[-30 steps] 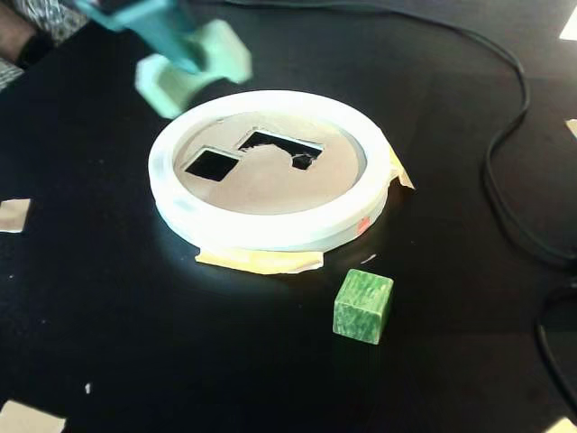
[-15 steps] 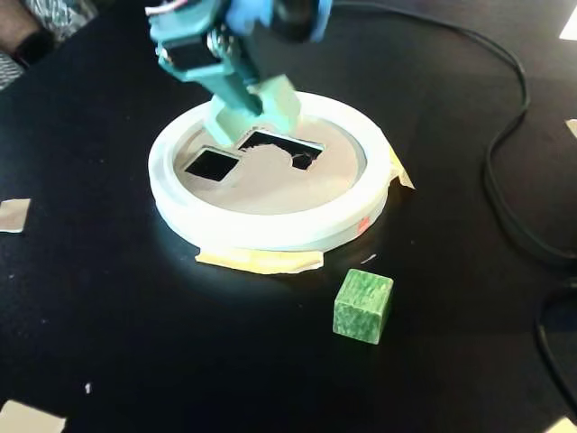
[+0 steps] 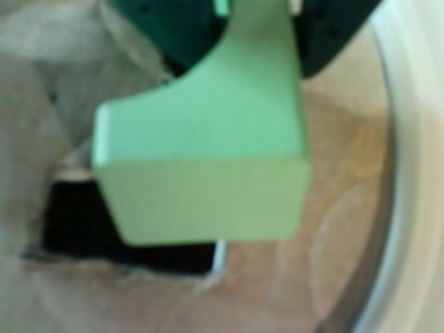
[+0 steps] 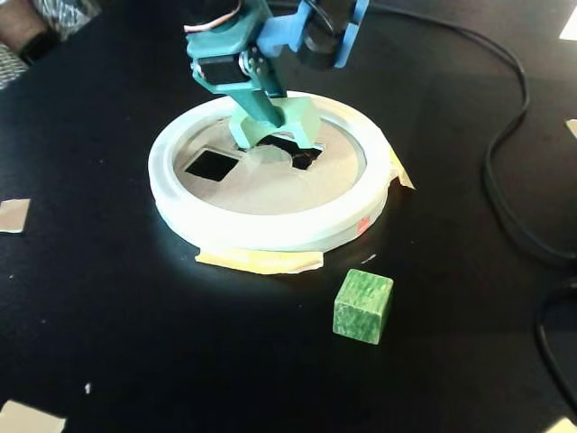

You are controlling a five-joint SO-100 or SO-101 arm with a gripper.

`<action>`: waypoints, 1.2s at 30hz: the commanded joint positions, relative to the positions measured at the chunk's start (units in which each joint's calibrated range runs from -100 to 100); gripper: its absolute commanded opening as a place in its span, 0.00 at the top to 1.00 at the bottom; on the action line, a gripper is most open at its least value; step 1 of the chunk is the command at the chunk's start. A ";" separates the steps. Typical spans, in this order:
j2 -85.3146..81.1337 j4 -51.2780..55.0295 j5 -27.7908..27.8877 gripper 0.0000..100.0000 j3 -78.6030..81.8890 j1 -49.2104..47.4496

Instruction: Pick up the U shape block and drop it in corresponding U shaped hole

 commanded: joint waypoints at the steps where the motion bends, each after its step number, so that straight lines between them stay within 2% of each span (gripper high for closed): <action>1: -0.33 -0.79 -0.44 0.94 -5.19 0.54; 11: -0.33 -0.79 1.66 0.91 -5.19 2.41; 13: -0.33 -0.79 1.66 0.83 -5.19 2.41; 14: -0.33 -0.79 1.66 0.70 -5.19 2.41; 17: -0.42 -0.79 1.66 0.44 -5.19 2.03; 19: -0.60 -0.79 1.66 0.29 -5.19 1.41; 20: -0.78 -0.79 1.66 0.26 -5.28 1.16; 23: -1.49 -0.49 1.76 0.25 -5.74 0.79; 28: -3.02 -0.19 5.32 0.25 -6.47 -0.96; 36: -7.94 14.67 7.28 0.25 -13.94 -1.46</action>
